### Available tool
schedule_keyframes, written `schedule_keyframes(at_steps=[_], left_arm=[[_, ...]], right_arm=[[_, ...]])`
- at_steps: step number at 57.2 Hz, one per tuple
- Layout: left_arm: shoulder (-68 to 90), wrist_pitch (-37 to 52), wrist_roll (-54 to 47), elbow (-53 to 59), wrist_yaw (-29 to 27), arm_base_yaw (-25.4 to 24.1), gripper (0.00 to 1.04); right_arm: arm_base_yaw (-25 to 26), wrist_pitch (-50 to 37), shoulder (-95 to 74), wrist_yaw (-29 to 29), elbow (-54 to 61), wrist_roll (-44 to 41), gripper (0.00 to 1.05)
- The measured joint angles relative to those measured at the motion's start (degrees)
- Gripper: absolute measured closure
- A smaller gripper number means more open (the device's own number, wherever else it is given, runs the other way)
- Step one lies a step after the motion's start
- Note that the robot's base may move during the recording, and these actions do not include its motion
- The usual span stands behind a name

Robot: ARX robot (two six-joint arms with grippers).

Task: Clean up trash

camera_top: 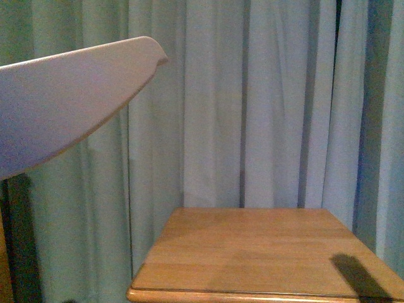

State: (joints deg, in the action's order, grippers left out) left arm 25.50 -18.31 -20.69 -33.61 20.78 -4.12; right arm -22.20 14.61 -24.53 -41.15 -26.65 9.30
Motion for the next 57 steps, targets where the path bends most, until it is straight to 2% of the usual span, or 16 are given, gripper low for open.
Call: schedule_keyframes(at_steps=[57], left_arm=[[0.0, 0.2, 0.4, 0.1, -0.2, 0.2, 0.76]], right_arm=[[-0.2, -0.2, 0.3, -0.2, 0.1, 0.2, 0.84]])
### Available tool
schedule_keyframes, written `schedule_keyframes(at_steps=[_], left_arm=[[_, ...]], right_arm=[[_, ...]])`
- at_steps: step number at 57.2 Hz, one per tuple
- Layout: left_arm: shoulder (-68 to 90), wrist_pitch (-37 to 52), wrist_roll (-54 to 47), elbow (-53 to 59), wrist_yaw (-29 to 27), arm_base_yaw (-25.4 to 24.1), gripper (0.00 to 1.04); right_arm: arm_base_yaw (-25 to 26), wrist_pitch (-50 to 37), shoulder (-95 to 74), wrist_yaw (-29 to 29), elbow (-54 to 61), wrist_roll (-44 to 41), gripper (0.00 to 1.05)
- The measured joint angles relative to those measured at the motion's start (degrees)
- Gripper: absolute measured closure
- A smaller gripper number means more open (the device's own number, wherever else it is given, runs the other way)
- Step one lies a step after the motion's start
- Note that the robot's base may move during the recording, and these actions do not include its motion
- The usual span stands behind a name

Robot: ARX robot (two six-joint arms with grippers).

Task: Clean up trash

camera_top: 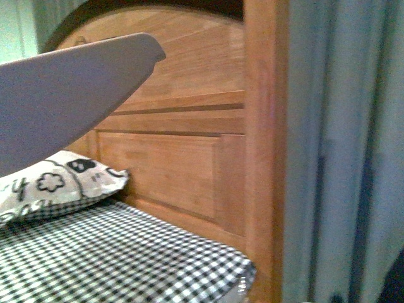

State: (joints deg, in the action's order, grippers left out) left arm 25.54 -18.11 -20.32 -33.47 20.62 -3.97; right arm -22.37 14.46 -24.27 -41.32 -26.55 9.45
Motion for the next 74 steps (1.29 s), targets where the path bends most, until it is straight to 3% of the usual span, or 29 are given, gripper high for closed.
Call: schedule_keyframes(at_steps=[57, 63, 74], left_arm=[[-0.1, 0.1, 0.2, 0.1, -0.4, -0.1, 0.76], [4.0, -11.0, 6.3, -4.2, 5.1, -1.4, 0.76], [10.6, -9.7, 5.7, -6.1, 11.3, -6.8, 0.76]], right_arm=[[-0.2, 0.0, -0.2, 0.2, 0.1, 0.0, 0.84], [-0.1, 0.0, -0.1, 0.0, 0.1, 0.0, 0.84], [-0.1, 0.0, 0.1, 0.1, 0.1, 0.0, 0.84]])
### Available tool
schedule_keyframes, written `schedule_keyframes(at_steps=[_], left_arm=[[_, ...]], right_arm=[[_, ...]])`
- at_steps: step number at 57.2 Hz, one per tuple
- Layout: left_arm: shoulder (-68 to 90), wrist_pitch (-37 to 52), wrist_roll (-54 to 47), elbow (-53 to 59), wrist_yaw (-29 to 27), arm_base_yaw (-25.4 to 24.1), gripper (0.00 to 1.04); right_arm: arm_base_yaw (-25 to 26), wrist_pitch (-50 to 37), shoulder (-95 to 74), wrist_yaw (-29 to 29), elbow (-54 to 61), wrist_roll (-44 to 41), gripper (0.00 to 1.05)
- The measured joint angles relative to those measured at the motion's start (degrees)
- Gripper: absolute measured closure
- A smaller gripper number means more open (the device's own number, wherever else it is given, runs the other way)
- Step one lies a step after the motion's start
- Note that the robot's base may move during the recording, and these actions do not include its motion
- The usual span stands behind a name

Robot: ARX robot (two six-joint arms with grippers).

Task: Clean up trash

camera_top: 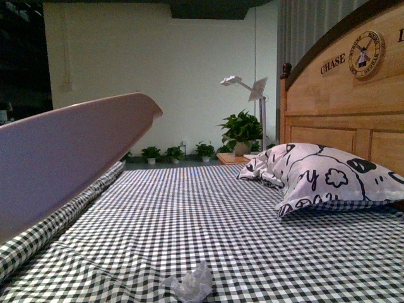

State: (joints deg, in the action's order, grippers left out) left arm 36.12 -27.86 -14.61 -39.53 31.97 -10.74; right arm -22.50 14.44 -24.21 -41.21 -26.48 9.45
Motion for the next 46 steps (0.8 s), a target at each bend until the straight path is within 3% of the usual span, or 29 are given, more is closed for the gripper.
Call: schedule_keyframes(at_steps=[10, 24, 33, 46], left_arm=[[7.8, 4.5, -12.8, -2.4, 8.2, -6.2, 0.76], [24.5, 9.3, -37.5, -7.6, 11.7, -13.1, 0.76], [29.6, 14.7, -44.3, -8.1, 11.6, -12.5, 0.76], [32.4, 16.5, -52.0, -6.1, 10.9, -7.8, 0.76]], right_arm=[[0.0, 0.0, 0.0, 0.0, 0.0, 0.0, 0.84], [0.0, 0.0, 0.0, 0.0, 0.0, 0.0, 0.84], [0.0, 0.0, 0.0, 0.0, 0.0, 0.0, 0.84], [0.0, 0.0, 0.0, -0.1, 0.0, 0.0, 0.84]])
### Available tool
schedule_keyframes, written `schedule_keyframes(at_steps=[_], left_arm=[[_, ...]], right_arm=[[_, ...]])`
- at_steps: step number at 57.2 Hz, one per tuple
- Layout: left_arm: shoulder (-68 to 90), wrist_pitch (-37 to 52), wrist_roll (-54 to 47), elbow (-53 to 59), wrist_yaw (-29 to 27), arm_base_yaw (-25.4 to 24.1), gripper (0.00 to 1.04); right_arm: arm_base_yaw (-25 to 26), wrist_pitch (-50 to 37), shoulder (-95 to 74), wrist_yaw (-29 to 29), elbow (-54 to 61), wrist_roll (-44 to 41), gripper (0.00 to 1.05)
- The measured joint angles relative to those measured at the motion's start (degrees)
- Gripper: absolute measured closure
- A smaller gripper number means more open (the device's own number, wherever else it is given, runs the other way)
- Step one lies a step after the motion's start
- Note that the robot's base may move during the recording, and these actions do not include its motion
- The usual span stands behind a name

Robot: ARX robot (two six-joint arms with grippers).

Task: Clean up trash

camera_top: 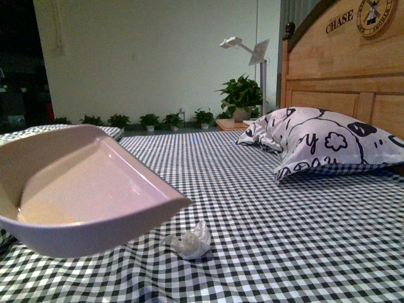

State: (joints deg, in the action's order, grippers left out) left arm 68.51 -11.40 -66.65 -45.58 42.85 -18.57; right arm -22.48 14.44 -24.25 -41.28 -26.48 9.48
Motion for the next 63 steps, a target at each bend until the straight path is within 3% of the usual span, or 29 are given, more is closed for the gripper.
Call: schedule_keyframes(at_steps=[9, 29, 63], left_arm=[[3.2, -0.2, -3.1, 0.9, -1.4, 2.1, 0.76], [11.9, -5.9, -9.5, -1.2, -3.9, 1.3, 0.76], [20.1, -2.8, -10.2, -6.8, -3.9, 2.5, 0.76]], right_arm=[[0.0, 0.0, 0.0, 0.0, 0.0, 0.0, 0.84], [0.0, 0.0, 0.0, 0.0, 0.0, 0.0, 0.84], [0.0, 0.0, 0.0, 0.0, 0.0, 0.0, 0.84]])
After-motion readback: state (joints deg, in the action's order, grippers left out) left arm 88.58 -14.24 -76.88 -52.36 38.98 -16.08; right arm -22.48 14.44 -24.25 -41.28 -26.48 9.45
